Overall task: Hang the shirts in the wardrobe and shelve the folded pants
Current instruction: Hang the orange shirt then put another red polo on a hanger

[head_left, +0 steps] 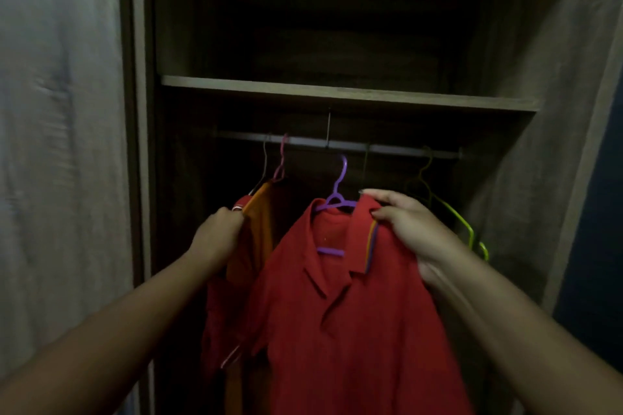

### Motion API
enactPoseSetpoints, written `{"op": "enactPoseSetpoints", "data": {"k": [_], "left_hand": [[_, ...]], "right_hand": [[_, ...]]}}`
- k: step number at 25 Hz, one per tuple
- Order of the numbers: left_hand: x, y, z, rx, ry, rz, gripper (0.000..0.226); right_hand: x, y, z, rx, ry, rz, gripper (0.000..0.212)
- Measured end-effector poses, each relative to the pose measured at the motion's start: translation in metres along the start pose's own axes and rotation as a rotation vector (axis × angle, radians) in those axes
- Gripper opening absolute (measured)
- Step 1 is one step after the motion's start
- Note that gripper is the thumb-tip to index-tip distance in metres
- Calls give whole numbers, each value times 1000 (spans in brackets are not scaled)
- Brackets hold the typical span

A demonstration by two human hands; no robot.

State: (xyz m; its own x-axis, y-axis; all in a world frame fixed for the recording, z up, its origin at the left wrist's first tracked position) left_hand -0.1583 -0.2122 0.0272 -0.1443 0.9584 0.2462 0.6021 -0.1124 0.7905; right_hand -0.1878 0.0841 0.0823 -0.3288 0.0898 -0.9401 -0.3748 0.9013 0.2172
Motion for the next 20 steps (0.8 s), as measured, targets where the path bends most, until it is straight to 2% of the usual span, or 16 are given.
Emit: {"op": "enactPoseSetpoints", "data": {"k": [3, 7, 12, 15, 20], "left_hand": [[-5, -1, 14, -43, -51, 122, 3], [-11, -1, 30, -129, -108, 311, 24], [-7, -4, 53, -212, -147, 329, 37], [-12, -9, 65, -256, -138, 341, 36], [-14, -10, 72, -233, -81, 393, 31]], "right_hand": [[-4, -34, -41, 112, 87, 54, 41], [-6, -68, -90, 181, 188, 247, 45], [11, -87, -133, 192, 147, 448, 46], [30, -91, -147, 162, 120, 545, 48], [46, -97, -153, 83, 182, 733, 53]]}}
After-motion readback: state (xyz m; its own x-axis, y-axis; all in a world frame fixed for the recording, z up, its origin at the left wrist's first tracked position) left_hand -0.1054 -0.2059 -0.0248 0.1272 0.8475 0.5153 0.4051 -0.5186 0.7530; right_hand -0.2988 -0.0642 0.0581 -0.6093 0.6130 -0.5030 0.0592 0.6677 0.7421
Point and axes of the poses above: each hand's wrist, its own z-axis away from the middle knuckle, its own y-axis out of the back of the hand, x = y × z, the point moved 5 cm from there along -z, towards the middle knuckle, and after that the axes turned 8 degrees about z, right-handed, at the moved point
